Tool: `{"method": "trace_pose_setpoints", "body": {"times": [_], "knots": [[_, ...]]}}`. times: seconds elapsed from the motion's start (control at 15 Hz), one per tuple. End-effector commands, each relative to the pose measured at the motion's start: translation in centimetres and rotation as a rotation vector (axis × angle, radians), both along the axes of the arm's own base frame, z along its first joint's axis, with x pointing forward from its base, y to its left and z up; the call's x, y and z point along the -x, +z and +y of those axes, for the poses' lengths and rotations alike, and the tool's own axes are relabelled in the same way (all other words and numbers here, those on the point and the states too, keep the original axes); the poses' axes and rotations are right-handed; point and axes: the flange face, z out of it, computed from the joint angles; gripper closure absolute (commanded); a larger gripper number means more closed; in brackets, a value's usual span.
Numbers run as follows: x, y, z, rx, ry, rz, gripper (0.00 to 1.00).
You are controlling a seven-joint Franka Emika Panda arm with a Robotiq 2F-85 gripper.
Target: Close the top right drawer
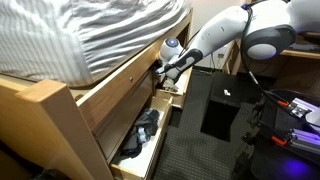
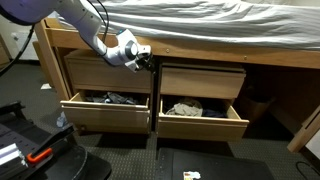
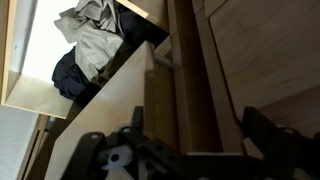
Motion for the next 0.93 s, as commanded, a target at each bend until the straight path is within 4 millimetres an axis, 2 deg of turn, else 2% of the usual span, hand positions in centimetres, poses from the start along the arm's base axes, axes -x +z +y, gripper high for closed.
{"method": "trace_pose_setpoints", "body": {"times": [0.0, 0.07, 0.33, 0.47, 0.6, 0.67, 0.87], "knots": [[0.0, -0.1, -0.1, 0.003, 0.001, -0.001, 0.0], [0.0, -0.1, -0.1, 0.005, 0.002, -0.001, 0.0], [0.5, 2.0, -4.7, 0.168, -0.166, -0.008, 0.0], [0.8, 2.9, -6.2, 0.252, -0.243, 0.02, 0.0], [1.0, 3.6, -6.9, 0.314, -0.332, 0.056, 0.0], [0.4, 3.2, -7.0, 0.254, -0.269, 0.034, 0.0], [0.4, 3.3, -6.7, 0.262, -0.276, 0.037, 0.0]]}}
